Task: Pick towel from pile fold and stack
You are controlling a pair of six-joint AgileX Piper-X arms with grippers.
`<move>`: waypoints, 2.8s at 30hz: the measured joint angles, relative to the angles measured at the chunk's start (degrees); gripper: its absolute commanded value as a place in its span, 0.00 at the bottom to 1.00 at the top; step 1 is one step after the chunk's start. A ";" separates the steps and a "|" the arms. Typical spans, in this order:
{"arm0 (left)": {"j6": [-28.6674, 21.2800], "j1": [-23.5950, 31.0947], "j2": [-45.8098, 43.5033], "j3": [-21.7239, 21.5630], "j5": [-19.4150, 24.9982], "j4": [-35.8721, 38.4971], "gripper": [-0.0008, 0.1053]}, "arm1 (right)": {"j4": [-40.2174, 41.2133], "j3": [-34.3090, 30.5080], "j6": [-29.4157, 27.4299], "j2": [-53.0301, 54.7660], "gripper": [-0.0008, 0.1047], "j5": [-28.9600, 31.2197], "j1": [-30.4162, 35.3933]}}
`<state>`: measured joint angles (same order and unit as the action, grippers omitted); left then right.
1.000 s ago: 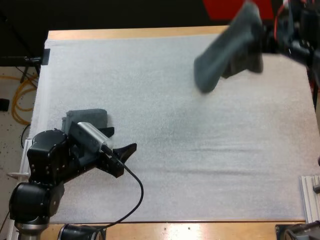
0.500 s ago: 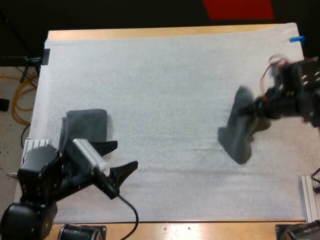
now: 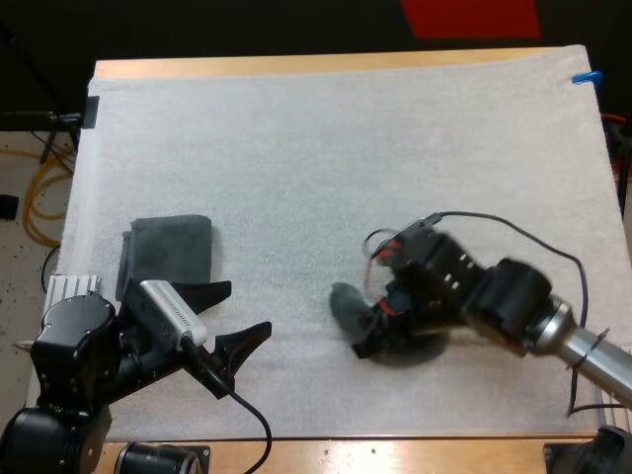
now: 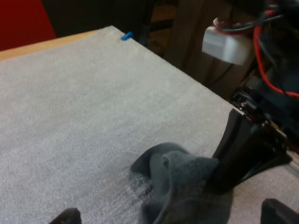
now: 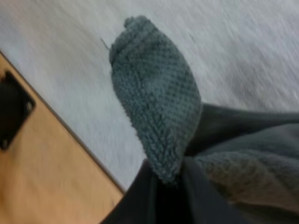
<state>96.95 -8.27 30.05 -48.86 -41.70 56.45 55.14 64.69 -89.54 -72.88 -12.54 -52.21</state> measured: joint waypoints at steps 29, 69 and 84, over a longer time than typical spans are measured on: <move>0.33 0.00 0.00 0.00 0.00 0.00 0.69 | -2.02 -1.15 0.93 -2.52 0.76 10.09 11.34; -3.10 0.00 0.00 0.00 -0.05 6.38 0.69 | -25.92 -17.90 15.19 -21.22 0.01 -10.68 11.48; -3.10 0.00 0.00 0.00 -0.05 6.38 0.69 | -27.62 -6.19 2.26 -7.80 0.01 9.07 11.34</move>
<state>93.85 -8.27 30.05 -48.86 -41.76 62.84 27.52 58.50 -87.28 -80.68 -3.47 -40.87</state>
